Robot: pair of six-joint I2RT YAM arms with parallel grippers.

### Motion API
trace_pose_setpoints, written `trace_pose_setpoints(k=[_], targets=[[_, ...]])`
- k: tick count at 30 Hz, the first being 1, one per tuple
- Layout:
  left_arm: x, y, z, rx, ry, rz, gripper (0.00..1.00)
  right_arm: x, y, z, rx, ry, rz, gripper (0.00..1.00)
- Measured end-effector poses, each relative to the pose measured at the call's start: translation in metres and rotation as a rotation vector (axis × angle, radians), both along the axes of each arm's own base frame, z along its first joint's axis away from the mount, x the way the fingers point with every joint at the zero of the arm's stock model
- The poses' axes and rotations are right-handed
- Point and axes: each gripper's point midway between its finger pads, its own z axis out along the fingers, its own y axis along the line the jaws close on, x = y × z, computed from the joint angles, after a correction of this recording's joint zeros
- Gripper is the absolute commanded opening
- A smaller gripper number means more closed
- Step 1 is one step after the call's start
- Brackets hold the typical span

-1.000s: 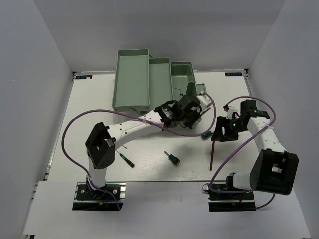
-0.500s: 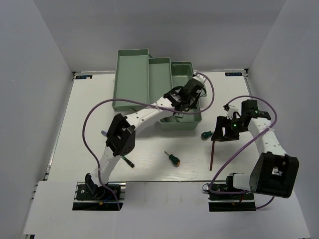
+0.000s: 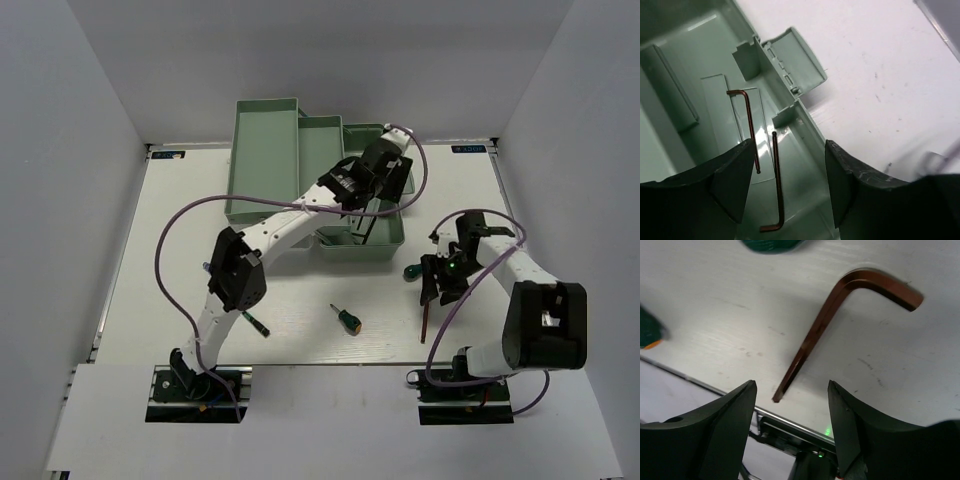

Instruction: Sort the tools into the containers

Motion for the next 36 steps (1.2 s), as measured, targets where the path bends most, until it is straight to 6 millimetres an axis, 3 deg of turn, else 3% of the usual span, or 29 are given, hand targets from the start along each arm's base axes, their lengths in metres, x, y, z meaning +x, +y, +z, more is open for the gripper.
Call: trace_pose_setpoints(k=[4, 6, 7, 10, 11, 13, 14, 15, 18, 22, 24, 26, 29, 33, 36], targets=[[-0.028, 0.018, 0.042, -0.009, -0.054, -0.041, 0.71, 0.000, -0.003, -0.019, -0.103, 0.061, -0.005, 0.63], [-0.057, 0.046, 0.057, -0.004, -0.057, -0.050, 0.71, 0.000, -0.004, -0.029, -0.148, 0.096, -0.026, 0.60], [-0.075, 0.063, 0.065, -0.013, -0.061, -0.050, 0.76, 0.001, -0.006, -0.033, -0.166, 0.105, -0.039, 0.58], [-0.123, 0.119, 0.081, -0.061, -0.061, -0.008, 0.78, 0.004, -0.007, -0.038, -0.218, 0.120, -0.090, 0.41], [-0.136, 0.141, 0.084, -0.080, -0.054, 0.025, 0.78, 0.004, -0.007, -0.039, -0.230, 0.128, -0.107, 0.28], [-0.155, 0.176, 0.087, -0.142, -0.039, 0.110, 0.78, 0.004, -0.007, -0.040, -0.252, 0.141, -0.135, 0.16], [-0.164, 0.194, 0.082, -0.166, -0.018, 0.159, 0.79, 0.004, -0.007, -0.041, -0.261, 0.144, -0.148, 0.05], [-0.172, 0.210, 0.074, -0.182, 0.005, 0.209, 0.79, 0.004, -0.007, -0.041, -0.264, 0.147, -0.162, 0.00], [-0.191, 0.245, 0.035, -0.201, 0.107, 0.348, 0.82, 0.004, -0.008, -0.039, -0.269, 0.147, -0.191, 0.00], [-0.212, 0.270, -0.033, -0.142, 0.268, 0.504, 0.88, 0.009, -0.012, -0.030, -0.253, 0.105, -0.202, 0.00], [-0.221, 0.283, -0.058, -0.103, 0.330, 0.575, 0.89, 0.013, -0.015, -0.015, -0.231, 0.055, -0.197, 0.00], [-0.227, 0.292, -0.070, -0.088, 0.362, 0.625, 0.91, 0.024, -0.016, 0.009, -0.209, -0.032, -0.185, 0.00], [-0.228, 0.301, -0.075, -0.094, 0.386, 0.684, 0.91, 0.051, -0.014, 0.063, -0.156, -0.220, -0.159, 0.00], [-0.223, 0.312, -0.087, -0.107, 0.398, 0.750, 0.91, 0.085, 0.009, 0.136, -0.002, -0.451, -0.091, 0.00], [-0.221, 0.322, -0.106, -0.093, 0.425, 0.798, 0.91, 0.102, 0.036, 0.162, 0.133, -0.511, -0.028, 0.00]])
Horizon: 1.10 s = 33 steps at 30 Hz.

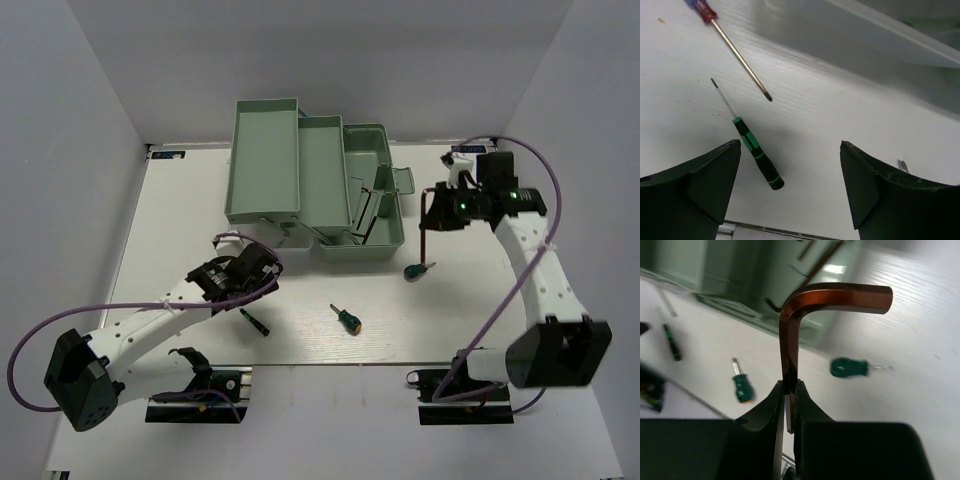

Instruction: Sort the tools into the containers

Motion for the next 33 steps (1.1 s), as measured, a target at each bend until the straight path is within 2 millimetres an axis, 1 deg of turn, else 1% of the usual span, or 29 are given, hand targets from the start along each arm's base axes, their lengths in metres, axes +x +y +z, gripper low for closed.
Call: trace_pose_setpoints(k=[2, 5, 7, 9, 10, 13, 14, 15, 16, 18, 20, 22, 24, 25, 26, 28, 30, 31, 33], targets=[[0.002, 0.007, -0.013, 0.013, 0.034, 0.033, 0.91, 0.020, 0.022, 0.008, 0.071, 0.009, 0.064, 0.00], [0.005, 0.014, -0.027, 0.023, 0.072, 0.072, 0.91, 0.065, 0.053, 0.013, 0.148, 0.015, 0.124, 0.00], [0.006, 0.017, -0.034, 0.017, 0.089, 0.091, 0.91, 0.092, 0.071, 0.009, 0.172, 0.007, 0.159, 0.00], [0.006, 0.017, -0.037, -0.003, 0.100, 0.104, 0.91, 0.108, 0.087, 0.000, 0.182, 0.017, 0.185, 0.00], [0.006, 0.016, -0.038, -0.014, 0.105, 0.109, 0.91, 0.112, 0.095, -0.006, 0.182, 0.029, 0.199, 0.00], [0.001, 0.014, -0.043, -0.043, 0.132, 0.119, 0.91, 0.119, 0.113, -0.024, 0.172, 0.065, 0.232, 0.37], [-0.002, 0.013, -0.046, -0.053, 0.144, 0.121, 0.89, 0.121, 0.117, -0.030, 0.163, 0.072, 0.245, 0.56], [-0.005, 0.012, -0.050, -0.059, 0.160, 0.121, 0.88, 0.121, 0.122, -0.036, 0.165, 0.091, 0.247, 0.61], [-0.010, 0.013, -0.055, -0.063, 0.179, 0.122, 0.88, 0.120, 0.125, -0.040, 0.159, 0.097, 0.258, 0.64], [-0.020, 0.014, -0.064, -0.067, 0.217, 0.125, 0.87, 0.117, 0.127, -0.043, 0.155, 0.105, 0.271, 0.64], [-0.026, 0.014, -0.068, -0.072, 0.245, 0.130, 0.85, 0.116, 0.126, -0.038, 0.158, 0.096, 0.273, 0.65], [-0.027, 0.013, -0.072, -0.073, 0.260, 0.135, 0.82, 0.115, 0.123, -0.029, 0.164, 0.077, 0.271, 0.65], [-0.030, 0.013, -0.078, -0.059, 0.287, 0.138, 0.78, 0.110, 0.117, -0.016, 0.171, 0.044, 0.264, 0.65], [-0.031, 0.013, -0.081, -0.048, 0.303, 0.139, 0.73, 0.105, 0.112, -0.009, 0.174, 0.027, 0.259, 0.65], [-0.033, 0.012, -0.085, -0.041, 0.319, 0.139, 0.70, 0.098, 0.108, -0.002, 0.178, 0.014, 0.255, 0.65], [-0.037, 0.013, -0.092, -0.023, 0.349, 0.139, 0.67, 0.085, 0.098, 0.011, 0.187, -0.018, 0.245, 0.65], [-0.035, 0.010, -0.091, -0.025, 0.351, 0.135, 0.63, 0.073, 0.089, 0.020, 0.193, -0.042, 0.233, 0.65], [-0.035, 0.009, -0.092, -0.028, 0.350, 0.133, 0.55, 0.069, 0.084, 0.021, 0.196, -0.049, 0.226, 0.65], [-0.034, 0.006, -0.092, -0.036, 0.347, 0.129, 0.43, 0.060, 0.077, 0.019, 0.199, -0.041, 0.211, 0.65]])
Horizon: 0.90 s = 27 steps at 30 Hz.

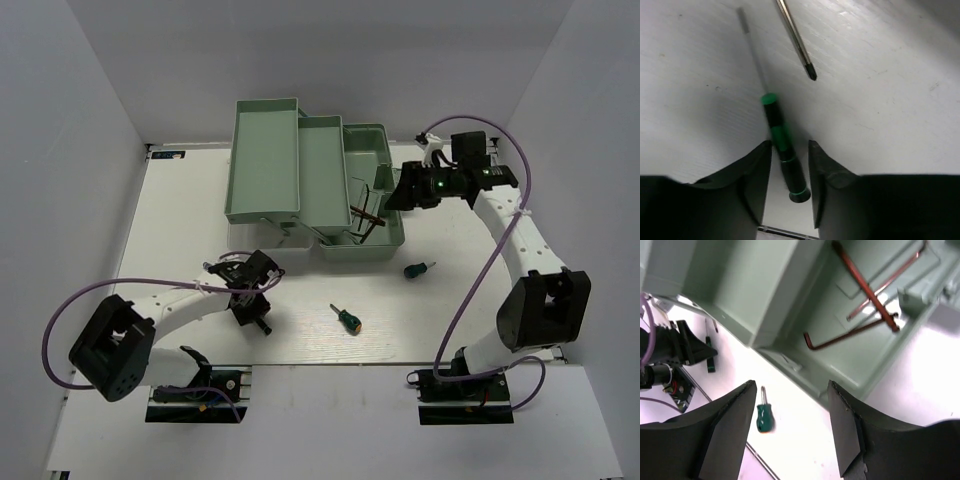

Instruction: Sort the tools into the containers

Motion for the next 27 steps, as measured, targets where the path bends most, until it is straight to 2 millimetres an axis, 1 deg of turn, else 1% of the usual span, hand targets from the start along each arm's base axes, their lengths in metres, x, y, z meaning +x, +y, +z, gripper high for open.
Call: trace_pose_setpoints(k=[1, 4, 5, 8, 9, 10, 11, 13, 14, 15, 17, 18, 19, 20, 23, 25, 27], targets=[[0.000, -0.001, 0.000, -0.004, -0.005, -0.002, 0.31, -0.003, -0.004, -0.004, 0.000, 0.011, -0.010, 0.65], [0.001, -0.008, 0.000, -0.035, -0.017, -0.008, 0.12, -0.010, -0.013, -0.021, 0.002, 0.060, -0.029, 0.65], [0.001, -0.010, 0.001, -0.045, -0.023, -0.015, 0.00, -0.011, -0.016, -0.027, 0.001, 0.076, -0.035, 0.68], [-0.003, -0.016, 0.003, -0.062, -0.021, -0.061, 0.00, -0.015, -0.021, -0.035, 0.005, 0.105, -0.041, 0.75], [-0.006, -0.018, 0.005, -0.066, -0.017, -0.088, 0.00, -0.016, -0.022, -0.036, 0.006, 0.105, -0.033, 0.81], [-0.009, -0.020, 0.008, -0.072, -0.014, -0.129, 0.00, -0.017, -0.023, -0.035, 0.008, 0.099, -0.020, 0.83], [-0.011, -0.023, 0.014, -0.078, -0.014, -0.176, 0.00, -0.018, -0.024, -0.035, 0.007, 0.085, -0.003, 0.83], [-0.010, -0.032, 0.033, -0.100, -0.033, -0.271, 0.00, -0.022, -0.025, -0.035, 0.011, 0.066, 0.044, 0.75], [-0.008, -0.038, 0.045, -0.121, -0.052, -0.332, 0.00, -0.024, -0.025, -0.034, 0.014, 0.058, 0.067, 0.69], [-0.006, -0.047, 0.061, -0.149, -0.081, -0.399, 0.00, -0.028, -0.024, -0.033, 0.024, 0.052, 0.096, 0.51], [-0.003, -0.064, 0.088, -0.214, -0.142, -0.536, 0.00, -0.034, -0.024, -0.031, 0.045, 0.036, 0.147, 0.26], [-0.004, -0.074, 0.102, -0.257, -0.176, -0.614, 0.00, -0.037, -0.023, -0.030, 0.057, 0.034, 0.166, 0.07], [-0.006, -0.084, 0.114, -0.301, -0.207, -0.692, 0.00, -0.040, -0.023, -0.029, 0.068, 0.027, 0.186, 0.02], [-0.010, -0.094, 0.126, -0.345, -0.232, -0.769, 0.00, -0.043, -0.023, -0.029, 0.077, 0.019, 0.199, 0.00], [-0.017, -0.120, 0.156, -0.432, -0.286, -0.979, 0.00, -0.054, -0.023, -0.031, 0.091, 0.024, 0.224, 0.08], [-0.009, -0.142, 0.179, -0.470, -0.329, -1.086, 0.00, -0.059, -0.024, -0.033, 0.092, 0.025, 0.234, 0.14], [0.007, -0.167, 0.199, -0.496, -0.391, -1.157, 0.00, -0.063, -0.024, -0.034, 0.088, 0.024, 0.242, 0.17]])
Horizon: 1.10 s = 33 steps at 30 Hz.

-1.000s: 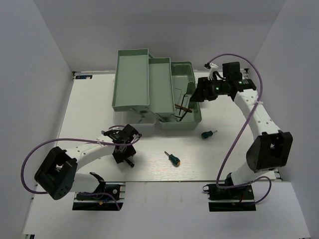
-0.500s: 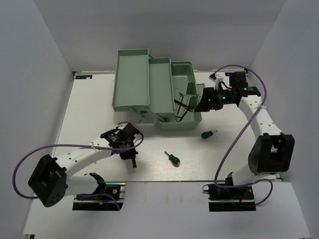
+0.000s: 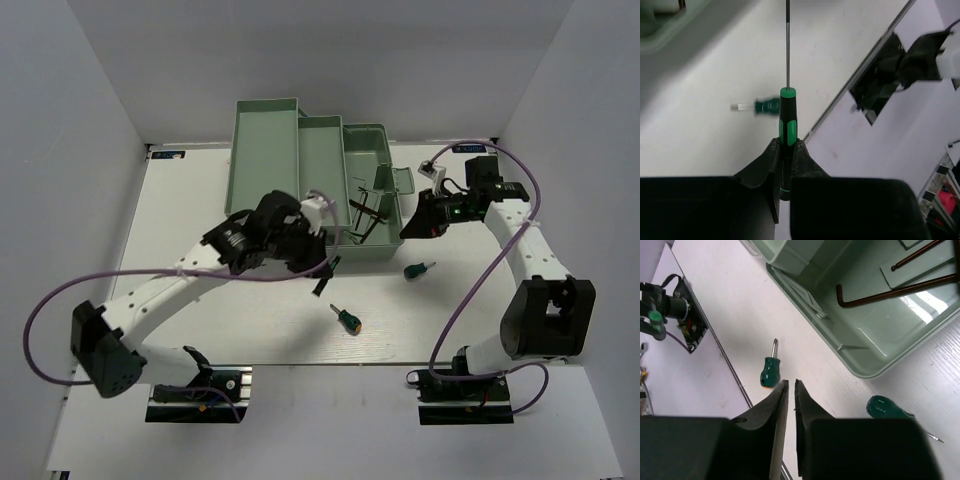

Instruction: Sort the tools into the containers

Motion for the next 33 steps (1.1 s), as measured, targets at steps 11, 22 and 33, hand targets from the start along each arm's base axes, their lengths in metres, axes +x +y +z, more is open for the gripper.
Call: trace_pose_setpoints(k=[11, 22, 33], targets=[[0.181, -0.056, 0.039, 0.011, -0.236, 0.381, 0.00, -0.040, -0.007, -0.002, -0.020, -0.069, 0.056, 0.66], [0.268, -0.012, 0.009, 0.203, -0.265, 0.652, 0.77, -0.090, 0.009, -0.017, -0.033, -0.153, 0.234, 0.74], [0.214, 0.049, 0.110, 0.115, -0.442, 0.730, 0.87, -0.103, 0.046, -0.029, -0.031, -0.335, 0.518, 0.74]])
